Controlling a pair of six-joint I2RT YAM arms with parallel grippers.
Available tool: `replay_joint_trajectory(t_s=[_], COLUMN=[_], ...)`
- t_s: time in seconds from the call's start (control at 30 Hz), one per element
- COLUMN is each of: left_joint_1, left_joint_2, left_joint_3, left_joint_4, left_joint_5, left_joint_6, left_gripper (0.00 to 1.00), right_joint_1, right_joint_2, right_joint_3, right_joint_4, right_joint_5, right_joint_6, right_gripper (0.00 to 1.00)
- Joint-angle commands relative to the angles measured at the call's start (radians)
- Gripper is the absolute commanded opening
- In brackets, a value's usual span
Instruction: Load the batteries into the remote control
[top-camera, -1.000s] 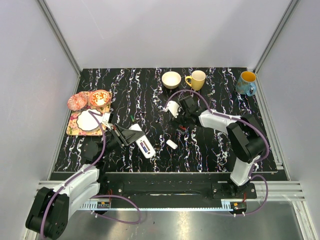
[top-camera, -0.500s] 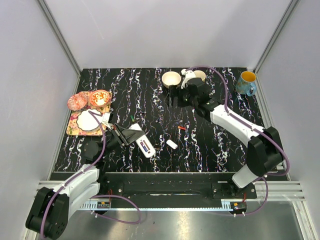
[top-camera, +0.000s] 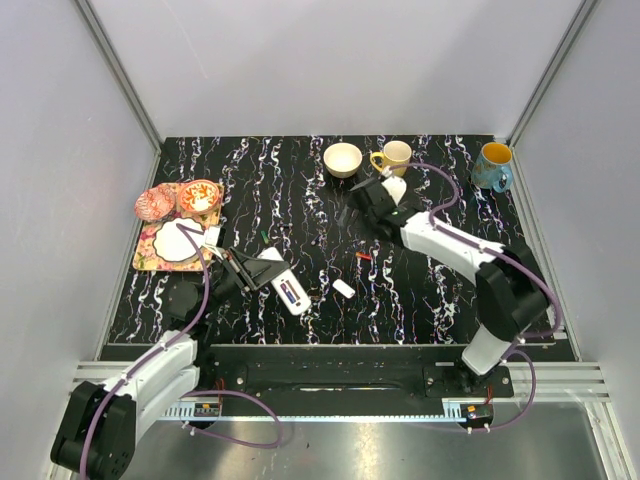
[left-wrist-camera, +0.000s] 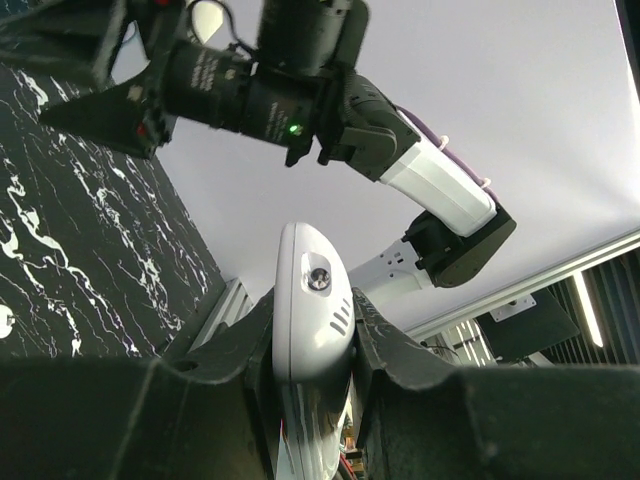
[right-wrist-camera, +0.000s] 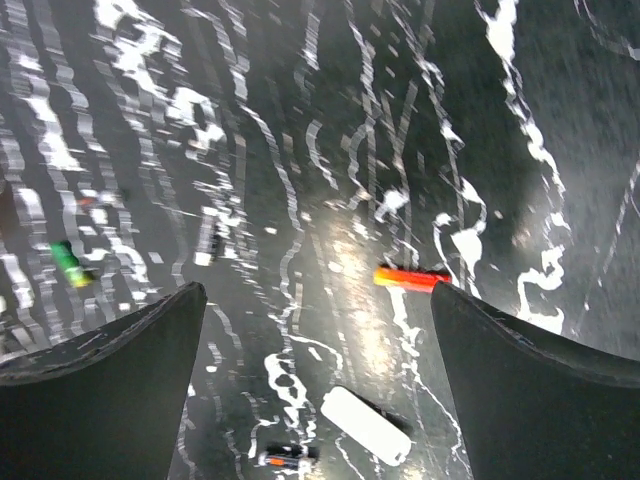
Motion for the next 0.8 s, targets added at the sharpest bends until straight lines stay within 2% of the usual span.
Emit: replay_joint_trajectory(t_s=[0.0,0.13,0.3,0.63,0.77], left_joint_1=[-0.002,-0.002,-0.002,-0.002,-0.002], left_joint_2=[-0.032,-0.036,-0.042,-0.036,-0.032], left_joint_3=[-0.017,-0.021,-0.024,-0.035,-0.04], left_joint_4=[0.01,-0.013,-0.015,-0.012,-0.012], left_joint_5=[-0.021,-0.021,-0.017,-0.022,-0.024], left_joint_6=[0.015,0.021,0.021,0.03,0.032], left_gripper=[0.0,0.0,0.0,0.0,0.0], right_joint_1=[0.04,0.054,0.059,0.06,0.06], right_joint_2=[0.076,0.132,0.168,0.222,0.244], right_joint_3=[0.033,0.03,0.014,0.02,0.033], right_joint_4=[-0.176,-0.233,-0.227,-0.144,-0.129], right_joint_5=[0.155,0.176,0.167,0.089,0.072], right_joint_6=[0.144,0.191,0.198,0.047,-0.002], right_gripper=[1.0,1.0,0.99,0.93,0.85])
